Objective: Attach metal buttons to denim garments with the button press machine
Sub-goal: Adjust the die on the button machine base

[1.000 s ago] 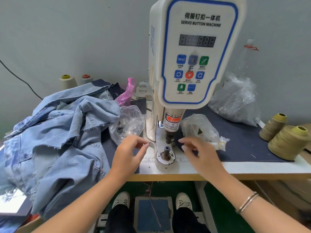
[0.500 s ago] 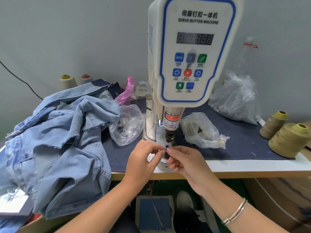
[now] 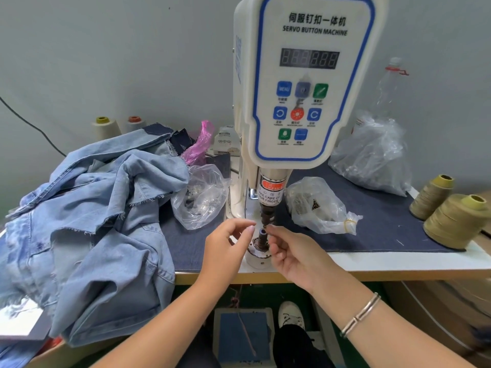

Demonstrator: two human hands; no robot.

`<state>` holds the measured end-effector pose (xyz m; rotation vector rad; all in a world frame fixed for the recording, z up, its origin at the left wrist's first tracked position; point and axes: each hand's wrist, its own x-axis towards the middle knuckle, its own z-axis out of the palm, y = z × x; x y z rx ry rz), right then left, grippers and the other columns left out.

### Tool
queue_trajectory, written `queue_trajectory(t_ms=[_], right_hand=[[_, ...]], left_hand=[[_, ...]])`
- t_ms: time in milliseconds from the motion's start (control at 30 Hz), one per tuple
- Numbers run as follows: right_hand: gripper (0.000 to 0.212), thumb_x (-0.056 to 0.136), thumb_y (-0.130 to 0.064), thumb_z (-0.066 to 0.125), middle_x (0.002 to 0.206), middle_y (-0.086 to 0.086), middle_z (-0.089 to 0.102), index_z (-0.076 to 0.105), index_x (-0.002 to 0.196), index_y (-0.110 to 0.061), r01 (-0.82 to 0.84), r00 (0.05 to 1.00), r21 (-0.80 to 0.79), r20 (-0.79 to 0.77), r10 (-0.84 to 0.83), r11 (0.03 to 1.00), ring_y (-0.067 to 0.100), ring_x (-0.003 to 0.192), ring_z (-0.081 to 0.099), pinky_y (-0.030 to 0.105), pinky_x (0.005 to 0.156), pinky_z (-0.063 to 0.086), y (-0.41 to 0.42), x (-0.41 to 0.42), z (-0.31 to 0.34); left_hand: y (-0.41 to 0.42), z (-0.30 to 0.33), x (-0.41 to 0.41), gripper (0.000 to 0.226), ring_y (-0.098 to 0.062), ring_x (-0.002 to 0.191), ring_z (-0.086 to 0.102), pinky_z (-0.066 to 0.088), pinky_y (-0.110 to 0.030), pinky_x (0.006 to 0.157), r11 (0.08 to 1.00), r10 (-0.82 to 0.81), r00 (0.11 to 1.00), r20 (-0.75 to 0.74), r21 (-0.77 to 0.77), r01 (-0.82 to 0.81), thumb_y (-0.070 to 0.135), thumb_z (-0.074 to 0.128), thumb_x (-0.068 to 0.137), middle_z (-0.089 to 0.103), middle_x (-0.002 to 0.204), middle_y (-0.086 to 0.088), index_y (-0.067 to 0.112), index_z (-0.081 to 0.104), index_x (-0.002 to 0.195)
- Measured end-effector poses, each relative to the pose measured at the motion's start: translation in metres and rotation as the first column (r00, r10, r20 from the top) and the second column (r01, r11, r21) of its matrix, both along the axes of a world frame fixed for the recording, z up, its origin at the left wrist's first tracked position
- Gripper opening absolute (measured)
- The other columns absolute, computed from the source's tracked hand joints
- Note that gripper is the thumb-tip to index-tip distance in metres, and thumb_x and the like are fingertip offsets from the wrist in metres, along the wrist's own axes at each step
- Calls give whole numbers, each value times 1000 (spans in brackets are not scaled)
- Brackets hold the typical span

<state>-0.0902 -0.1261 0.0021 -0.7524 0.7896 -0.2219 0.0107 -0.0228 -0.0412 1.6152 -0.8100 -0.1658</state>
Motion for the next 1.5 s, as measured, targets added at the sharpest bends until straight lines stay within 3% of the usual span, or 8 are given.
queue_trajectory(t_ms=[233,567,733,900,1067,1267,1400,1500], right_hand=[[9,80,-8,69,57,8,64,68,80,1,40,999,147,31,-45,988,11,42,61,17,34,44,1,3,4],[36,68,-4,69,55,7,62,62,103,3,47,988,324,124,-92,945,11,42,61,16,39,49,3,-2,16],[33,69,-1,65,54,9,62,60,102,6,30,989,359,124,-80,933,12,40,61,17,35,47,0,-4,23],[41,64,-3,68,56,6,62,63,104,1,37,984,346,153,-96,937,12,43,62,17,37,47,9,-7,15],[29,72,-8,66,63,6,62,68,100,-1,-58,987,267,158,15,962,13,46,60,19,37,47,26,-8,10],[24,85,-7,61,66,8,59,63,109,-5,-216,971,184,147,190,959,16,50,58,22,40,46,50,-4,5],[20,89,-9,60,68,8,60,64,108,-6,-265,960,93,115,254,960,17,53,59,22,44,48,55,7,4],[21,93,-16,57,83,7,66,65,112,-12,-354,926,-176,70,370,919,17,68,66,25,58,54,56,26,3]], left_hand=[[-7,8,-4,16,-1,77,63,47,-10,70,998,-67,977,-202,-15,66,17,68,87,73,82,9,31,74,82],[-3,11,4,22,3,74,61,46,-8,69,998,-65,981,-182,-33,60,13,67,88,72,80,13,32,73,82],[10,16,34,20,3,64,54,40,-8,62,998,64,998,-22,11,-64,12,64,89,68,74,9,30,71,83],[33,25,57,16,-8,83,57,45,-23,78,977,92,917,388,142,-158,6,67,85,64,87,8,21,70,89],[60,49,108,45,-35,111,45,39,-48,93,802,351,745,567,228,-552,11,71,77,50,120,-10,14,60,120],[94,66,158,83,-40,129,36,31,-50,103,463,362,779,513,626,-627,34,76,75,38,143,-20,19,32,143],[109,75,172,19,-39,96,58,42,-36,77,682,448,798,402,423,-596,21,53,95,66,96,-24,6,66,99],[103,95,162,34,-14,57,45,35,-18,49,850,488,865,114,163,-501,18,51,96,51,53,3,12,55,63]])
